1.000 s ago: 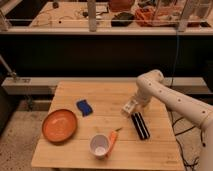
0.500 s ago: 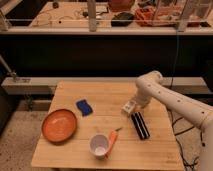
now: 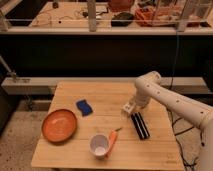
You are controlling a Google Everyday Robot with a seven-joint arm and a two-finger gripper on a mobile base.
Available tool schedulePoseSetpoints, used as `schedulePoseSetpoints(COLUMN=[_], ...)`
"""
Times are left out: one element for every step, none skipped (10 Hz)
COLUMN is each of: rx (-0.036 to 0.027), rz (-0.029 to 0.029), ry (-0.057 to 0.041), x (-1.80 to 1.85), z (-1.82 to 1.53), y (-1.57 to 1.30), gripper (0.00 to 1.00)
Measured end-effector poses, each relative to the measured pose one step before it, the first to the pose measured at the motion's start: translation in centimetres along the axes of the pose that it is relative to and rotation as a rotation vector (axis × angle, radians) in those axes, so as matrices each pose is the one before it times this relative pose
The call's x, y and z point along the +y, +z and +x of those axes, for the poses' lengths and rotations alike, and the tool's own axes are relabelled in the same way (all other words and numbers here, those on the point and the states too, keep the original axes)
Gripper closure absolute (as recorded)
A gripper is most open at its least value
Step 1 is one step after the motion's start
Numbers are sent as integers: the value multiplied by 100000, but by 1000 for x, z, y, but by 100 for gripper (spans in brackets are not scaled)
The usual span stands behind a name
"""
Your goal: Place the bottle in the ceramic bowl
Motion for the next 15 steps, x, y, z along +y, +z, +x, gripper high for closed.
schedulePoseSetpoints(rx=[-77, -58, -45, -11, 144, 32, 32, -16, -30, -19, -27, -29, 8, -12, -1], rz=[218, -209, -230, -49, -45, -73, 4, -4, -8, -60, -25, -29, -17, -2, -74], ry=[-257, -35, -75, -263, -323, -149, -65, 29, 12, -12, 38, 2, -3, -48, -12], x=[-226, 62, 82, -32, -141, -81, -37, 14, 5, 12, 21, 7, 8, -16, 27], z=[-163, 3, 20, -23, -27, -46, -14, 5, -6, -12, 5, -9, -1, -26, -7], y=[-15, -94, -54, -20, -28, -12, 0, 3, -3, 0, -6, -17, -57, -36, -71], gripper=[47, 52, 52, 49, 50, 53, 58, 57, 53, 53, 53, 53, 53, 53, 53])
